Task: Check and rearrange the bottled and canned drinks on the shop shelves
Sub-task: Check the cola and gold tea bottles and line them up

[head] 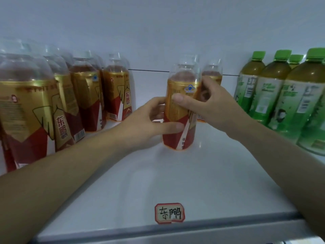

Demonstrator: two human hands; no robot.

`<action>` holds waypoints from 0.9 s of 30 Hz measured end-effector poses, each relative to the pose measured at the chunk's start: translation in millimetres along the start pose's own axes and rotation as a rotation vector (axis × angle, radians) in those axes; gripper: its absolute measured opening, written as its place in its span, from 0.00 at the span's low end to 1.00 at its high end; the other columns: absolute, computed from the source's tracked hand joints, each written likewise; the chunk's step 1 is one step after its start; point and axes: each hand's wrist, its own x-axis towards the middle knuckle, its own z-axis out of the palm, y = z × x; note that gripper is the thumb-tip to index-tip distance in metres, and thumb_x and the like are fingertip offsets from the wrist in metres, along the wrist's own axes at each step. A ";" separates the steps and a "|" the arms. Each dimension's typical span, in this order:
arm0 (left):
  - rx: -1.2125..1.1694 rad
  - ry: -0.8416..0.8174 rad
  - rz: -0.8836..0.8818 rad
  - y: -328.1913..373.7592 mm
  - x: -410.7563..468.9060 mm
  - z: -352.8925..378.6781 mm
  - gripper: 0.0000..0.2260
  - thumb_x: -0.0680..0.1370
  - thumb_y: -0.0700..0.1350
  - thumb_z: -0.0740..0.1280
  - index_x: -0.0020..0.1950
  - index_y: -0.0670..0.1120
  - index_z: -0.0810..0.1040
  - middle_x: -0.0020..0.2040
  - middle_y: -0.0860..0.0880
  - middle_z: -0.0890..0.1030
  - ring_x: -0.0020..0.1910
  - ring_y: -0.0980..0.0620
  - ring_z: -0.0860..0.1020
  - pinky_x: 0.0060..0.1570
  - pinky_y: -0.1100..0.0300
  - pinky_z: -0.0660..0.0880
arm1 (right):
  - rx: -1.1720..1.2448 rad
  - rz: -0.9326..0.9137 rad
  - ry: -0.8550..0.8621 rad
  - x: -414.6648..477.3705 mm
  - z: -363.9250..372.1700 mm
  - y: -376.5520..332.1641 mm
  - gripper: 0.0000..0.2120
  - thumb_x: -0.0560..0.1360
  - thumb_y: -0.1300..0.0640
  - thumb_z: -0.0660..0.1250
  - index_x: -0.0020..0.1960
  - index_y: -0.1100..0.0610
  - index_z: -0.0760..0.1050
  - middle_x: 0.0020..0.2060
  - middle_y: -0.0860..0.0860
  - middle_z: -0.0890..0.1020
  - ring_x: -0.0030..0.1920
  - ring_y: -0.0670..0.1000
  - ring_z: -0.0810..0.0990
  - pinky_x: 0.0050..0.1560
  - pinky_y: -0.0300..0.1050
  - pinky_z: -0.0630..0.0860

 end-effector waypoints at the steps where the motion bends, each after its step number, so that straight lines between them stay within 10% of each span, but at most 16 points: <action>1: 0.040 0.009 -0.002 1.7 -0.2 5.3 0.32 0.64 0.54 0.77 0.65 0.60 0.70 0.59 0.60 0.79 0.58 0.62 0.78 0.51 0.68 0.77 | 0.022 0.008 -0.038 -0.5 -0.8 -0.7 0.22 0.65 0.35 0.71 0.54 0.43 0.76 0.43 0.37 0.85 0.46 0.37 0.83 0.46 0.34 0.80; 6: 0.038 0.129 0.030 2.9 4.6 9.7 0.28 0.66 0.51 0.79 0.63 0.58 0.72 0.56 0.55 0.80 0.52 0.60 0.79 0.37 0.74 0.75 | 0.162 0.056 -0.184 1.1 -9.7 -4.0 0.09 0.82 0.50 0.64 0.60 0.48 0.77 0.48 0.41 0.86 0.52 0.42 0.85 0.50 0.39 0.81; 10: -0.131 0.001 0.012 2.0 1.3 -5.1 0.36 0.64 0.44 0.76 0.71 0.51 0.69 0.56 0.49 0.85 0.55 0.55 0.83 0.54 0.62 0.79 | 0.162 0.023 -0.129 2.0 -11.0 -7.3 0.19 0.68 0.44 0.72 0.57 0.48 0.77 0.40 0.39 0.86 0.44 0.41 0.86 0.41 0.35 0.80; 19: 0.032 0.069 0.001 2.8 2.9 -1.8 0.37 0.59 0.53 0.78 0.67 0.57 0.71 0.57 0.53 0.83 0.54 0.58 0.82 0.50 0.63 0.77 | 0.192 0.072 -0.197 0.8 -11.8 -4.5 0.19 0.72 0.47 0.72 0.61 0.50 0.73 0.50 0.46 0.87 0.52 0.45 0.86 0.54 0.42 0.82; 27: 0.140 0.092 -0.024 4.6 2.4 6.2 0.37 0.60 0.60 0.80 0.65 0.61 0.70 0.58 0.59 0.79 0.57 0.60 0.78 0.49 0.65 0.75 | 0.119 0.055 -0.123 2.0 -10.7 -2.6 0.22 0.64 0.39 0.72 0.54 0.48 0.77 0.45 0.42 0.86 0.47 0.40 0.85 0.44 0.36 0.81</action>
